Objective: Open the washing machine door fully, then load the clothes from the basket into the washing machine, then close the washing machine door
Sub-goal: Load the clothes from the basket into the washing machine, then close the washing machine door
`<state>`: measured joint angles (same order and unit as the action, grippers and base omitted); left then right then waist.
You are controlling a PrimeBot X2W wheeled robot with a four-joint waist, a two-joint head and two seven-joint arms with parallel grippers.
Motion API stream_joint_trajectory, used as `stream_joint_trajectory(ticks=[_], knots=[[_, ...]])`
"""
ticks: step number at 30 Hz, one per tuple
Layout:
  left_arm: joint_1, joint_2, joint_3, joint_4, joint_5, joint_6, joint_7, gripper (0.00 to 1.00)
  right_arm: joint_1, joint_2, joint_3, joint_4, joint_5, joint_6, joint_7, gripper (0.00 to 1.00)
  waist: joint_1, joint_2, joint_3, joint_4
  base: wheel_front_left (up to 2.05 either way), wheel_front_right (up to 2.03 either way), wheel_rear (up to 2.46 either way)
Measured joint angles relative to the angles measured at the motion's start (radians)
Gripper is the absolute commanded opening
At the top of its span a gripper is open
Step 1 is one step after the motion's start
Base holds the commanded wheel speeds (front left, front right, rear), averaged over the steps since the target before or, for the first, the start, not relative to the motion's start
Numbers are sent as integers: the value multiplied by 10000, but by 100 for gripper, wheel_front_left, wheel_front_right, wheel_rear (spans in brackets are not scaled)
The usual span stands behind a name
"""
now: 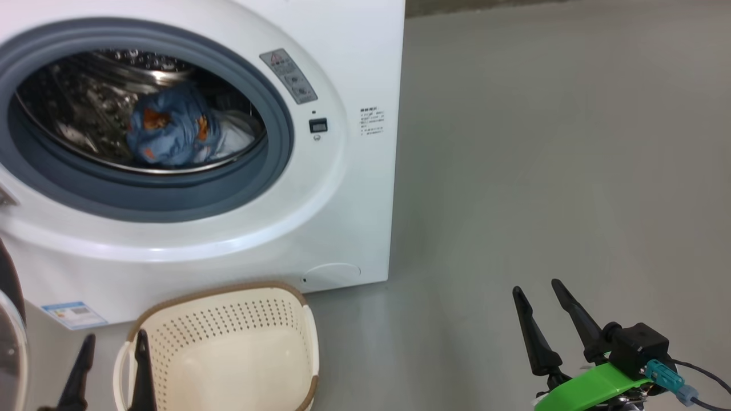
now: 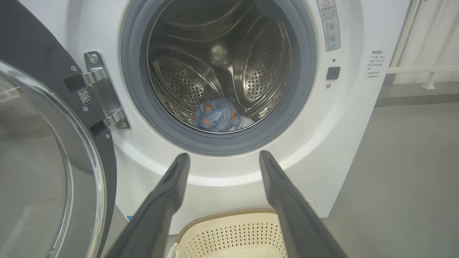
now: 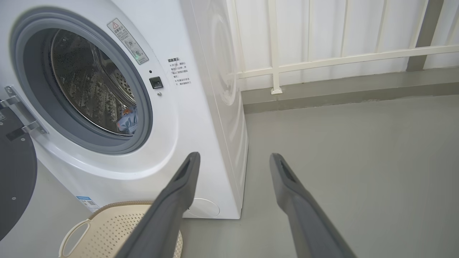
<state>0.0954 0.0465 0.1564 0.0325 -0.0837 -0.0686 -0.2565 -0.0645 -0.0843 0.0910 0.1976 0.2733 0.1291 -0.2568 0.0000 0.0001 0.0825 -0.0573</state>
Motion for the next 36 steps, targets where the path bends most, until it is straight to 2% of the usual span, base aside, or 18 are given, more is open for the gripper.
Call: stream_joint_trajectory(ticks=[13,36], knots=[[741,-8,-309,-50,-190,568,0,100,275,-102,40,-33,-2,0,0,100,0,-1,-639,42,0,0,0],[738,-8,-543,-146,-679,685,0,100,274,-71,31,-35,-2,0,0,100,0,0,-511,59,0,0,0]])
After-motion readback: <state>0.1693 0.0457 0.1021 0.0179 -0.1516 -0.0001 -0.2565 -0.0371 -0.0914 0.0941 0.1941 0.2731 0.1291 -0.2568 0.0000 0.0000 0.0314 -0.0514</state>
